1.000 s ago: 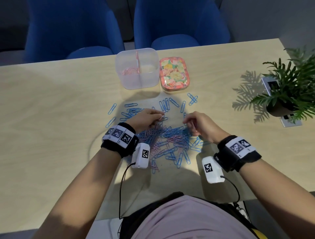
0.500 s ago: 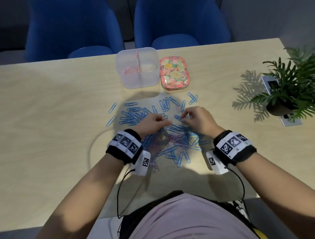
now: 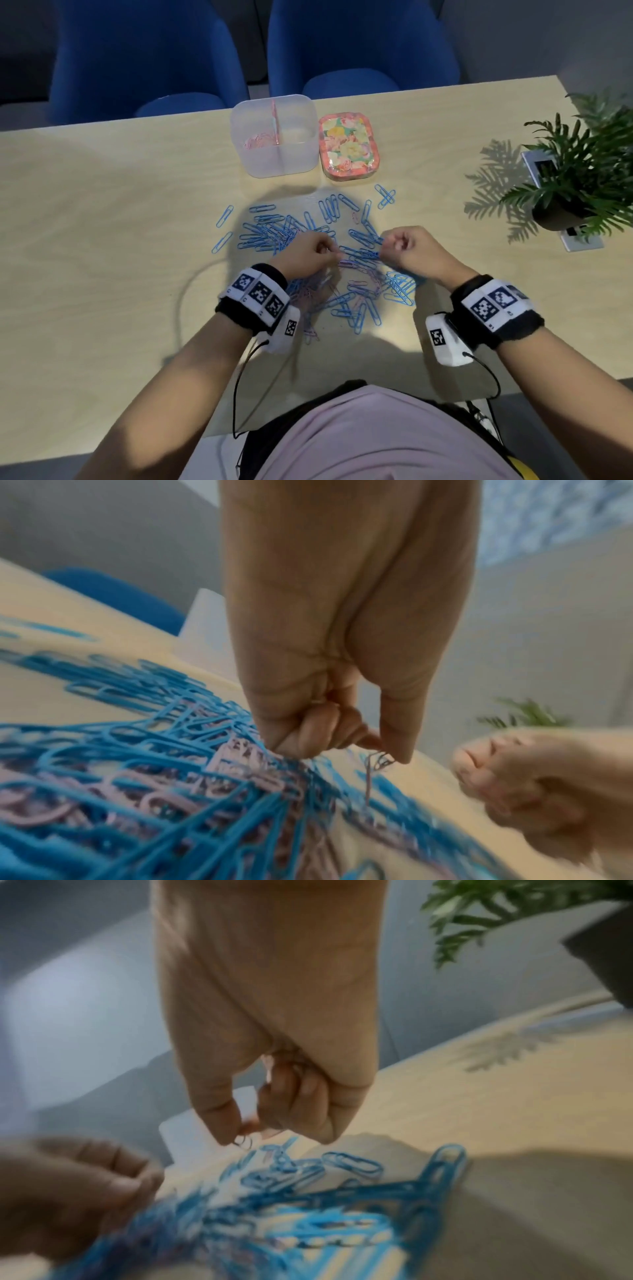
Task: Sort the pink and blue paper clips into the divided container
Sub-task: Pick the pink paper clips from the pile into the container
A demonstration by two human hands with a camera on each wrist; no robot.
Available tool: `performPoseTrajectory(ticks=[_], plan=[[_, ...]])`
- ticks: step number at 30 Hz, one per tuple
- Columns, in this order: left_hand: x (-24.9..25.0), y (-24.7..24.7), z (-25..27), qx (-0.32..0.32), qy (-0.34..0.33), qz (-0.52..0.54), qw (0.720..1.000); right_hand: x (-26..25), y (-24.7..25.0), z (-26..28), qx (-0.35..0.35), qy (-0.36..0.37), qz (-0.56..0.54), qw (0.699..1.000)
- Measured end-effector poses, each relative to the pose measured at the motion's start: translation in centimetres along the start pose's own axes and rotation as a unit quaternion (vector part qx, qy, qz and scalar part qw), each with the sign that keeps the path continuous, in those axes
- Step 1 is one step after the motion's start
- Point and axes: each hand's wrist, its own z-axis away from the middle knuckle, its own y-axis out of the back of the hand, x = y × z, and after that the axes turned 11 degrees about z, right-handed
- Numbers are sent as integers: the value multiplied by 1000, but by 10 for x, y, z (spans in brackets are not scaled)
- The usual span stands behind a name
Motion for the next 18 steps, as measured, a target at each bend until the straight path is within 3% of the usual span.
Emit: performPoseTrajectory(ticks=[3,6,8,10,13,18], plan=[[1,17,2,17,40,141,989,-17,8,-4,26,-44,-195,979],[1,28,2,41,68,254,964,-32,12,-16,26,-58,-240,969],[1,32,1,51,73,297,951,-39,8,-30,36,-63,-165,984],[-2,32,0,62,77,313,944,-43,1,-43,52,-40,-14,998],[-6,31,2,71,93,310,944,-46,-12,-54,98,-21,201,974],[-4,28,-1,55,134,328,933,-46,-21,-66,79,-38,223,971]])
